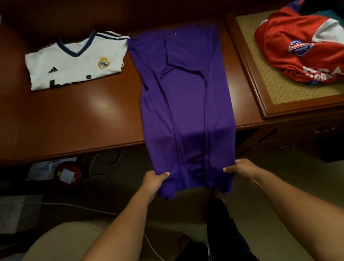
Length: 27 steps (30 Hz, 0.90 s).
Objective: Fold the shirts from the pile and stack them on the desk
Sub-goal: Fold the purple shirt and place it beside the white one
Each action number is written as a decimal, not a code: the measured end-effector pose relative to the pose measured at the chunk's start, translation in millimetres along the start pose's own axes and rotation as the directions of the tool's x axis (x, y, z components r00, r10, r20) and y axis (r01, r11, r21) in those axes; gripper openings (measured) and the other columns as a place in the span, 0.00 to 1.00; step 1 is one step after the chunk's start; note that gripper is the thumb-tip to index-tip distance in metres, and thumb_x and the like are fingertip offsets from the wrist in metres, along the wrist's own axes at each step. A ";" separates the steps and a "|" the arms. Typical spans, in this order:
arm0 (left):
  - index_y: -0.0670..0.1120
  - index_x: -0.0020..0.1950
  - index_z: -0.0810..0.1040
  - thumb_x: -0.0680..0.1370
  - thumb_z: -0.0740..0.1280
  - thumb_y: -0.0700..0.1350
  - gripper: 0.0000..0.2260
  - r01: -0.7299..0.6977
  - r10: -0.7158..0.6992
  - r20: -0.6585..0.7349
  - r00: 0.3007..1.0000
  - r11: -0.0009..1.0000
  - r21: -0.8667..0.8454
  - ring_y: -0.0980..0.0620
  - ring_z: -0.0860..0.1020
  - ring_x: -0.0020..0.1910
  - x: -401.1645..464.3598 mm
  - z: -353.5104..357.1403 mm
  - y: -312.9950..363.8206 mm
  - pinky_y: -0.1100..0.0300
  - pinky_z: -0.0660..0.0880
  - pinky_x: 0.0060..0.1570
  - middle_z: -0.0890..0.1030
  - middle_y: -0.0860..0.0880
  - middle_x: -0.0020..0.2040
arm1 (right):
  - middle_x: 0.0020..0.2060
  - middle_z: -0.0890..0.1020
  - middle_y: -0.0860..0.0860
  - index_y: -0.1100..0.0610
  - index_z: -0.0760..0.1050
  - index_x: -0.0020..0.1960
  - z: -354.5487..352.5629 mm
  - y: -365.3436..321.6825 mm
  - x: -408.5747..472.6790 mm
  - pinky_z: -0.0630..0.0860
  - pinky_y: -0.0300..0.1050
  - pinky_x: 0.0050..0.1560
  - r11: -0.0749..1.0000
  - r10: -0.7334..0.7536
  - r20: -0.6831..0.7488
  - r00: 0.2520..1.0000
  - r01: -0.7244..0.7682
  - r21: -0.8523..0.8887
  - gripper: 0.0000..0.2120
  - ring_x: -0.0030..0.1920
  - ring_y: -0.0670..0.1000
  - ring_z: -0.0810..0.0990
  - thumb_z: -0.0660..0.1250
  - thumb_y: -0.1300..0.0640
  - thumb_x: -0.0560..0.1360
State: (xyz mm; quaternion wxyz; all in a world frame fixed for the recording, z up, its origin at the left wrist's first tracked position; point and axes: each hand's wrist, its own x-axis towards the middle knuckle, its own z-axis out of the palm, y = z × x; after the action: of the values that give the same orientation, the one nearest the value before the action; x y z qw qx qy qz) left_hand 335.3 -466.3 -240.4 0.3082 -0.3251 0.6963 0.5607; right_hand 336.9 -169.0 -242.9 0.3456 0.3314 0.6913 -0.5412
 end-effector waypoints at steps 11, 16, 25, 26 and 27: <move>0.42 0.63 0.74 0.75 0.69 0.37 0.17 -0.045 0.043 -0.037 0.998 0.998 -0.051 0.46 0.78 0.56 -34.8 -2.1 -28.4 0.57 0.75 0.50 0.79 0.45 0.58 | 0.59 0.78 0.58 0.59 0.71 0.65 -0.4 24.6 -41.4 0.76 0.56 0.58 0.918 0.018 0.012 1.000 -0.022 0.397 0.20 0.58 0.60 0.77 0.68 0.62 0.74; 0.39 0.61 0.75 0.76 0.68 0.35 0.13 -0.015 -0.002 -0.070 0.998 0.971 -0.241 0.47 0.79 0.47 -60.1 7.2 -30.5 0.60 0.76 0.41 0.80 0.43 0.54 | 0.58 0.79 0.56 0.55 0.72 0.64 2.1 31.7 -66.2 0.78 0.56 0.52 0.932 -0.001 -0.007 1.000 0.003 0.363 0.18 0.55 0.59 0.80 0.67 0.63 0.75; 0.40 0.59 0.75 0.77 0.65 0.36 0.11 0.019 -0.037 -0.042 0.998 0.927 -0.375 0.44 0.80 0.50 -91.3 16.4 -26.9 0.52 0.78 0.48 0.81 0.41 0.52 | 0.51 0.82 0.59 0.66 0.76 0.60 -1.2 29.7 -95.6 0.77 0.54 0.54 0.934 -0.051 -0.147 0.988 0.099 0.343 0.13 0.50 0.59 0.81 0.64 0.68 0.76; 0.40 0.60 0.75 0.78 0.65 0.36 0.11 0.012 -0.033 -0.050 0.998 0.927 -0.374 0.43 0.80 0.51 -92.9 15.7 -25.8 0.52 0.78 0.48 0.80 0.41 0.53 | 0.49 0.82 0.58 0.66 0.76 0.58 -3.1 26.9 -101.5 0.77 0.52 0.52 0.944 -0.066 -0.156 0.985 0.113 0.310 0.11 0.49 0.58 0.81 0.64 0.67 0.76; 0.41 0.60 0.75 0.78 0.64 0.37 0.10 0.007 -0.030 -0.056 0.998 0.928 -0.372 0.43 0.80 0.52 -95.3 14.9 -24.4 0.53 0.77 0.47 0.80 0.41 0.54 | 0.48 0.82 0.58 0.65 0.77 0.56 -4.9 25.2 -104.8 0.77 0.51 0.50 0.949 -0.086 -0.165 0.983 0.131 0.288 0.09 0.48 0.57 0.81 0.65 0.66 0.77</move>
State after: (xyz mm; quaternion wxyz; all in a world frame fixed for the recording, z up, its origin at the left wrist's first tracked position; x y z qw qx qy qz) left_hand 412.8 -445.3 -181.6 0.2252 -0.4011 0.5835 0.6693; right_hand 414.0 -168.1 -167.5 0.2083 0.3810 0.6432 -0.6307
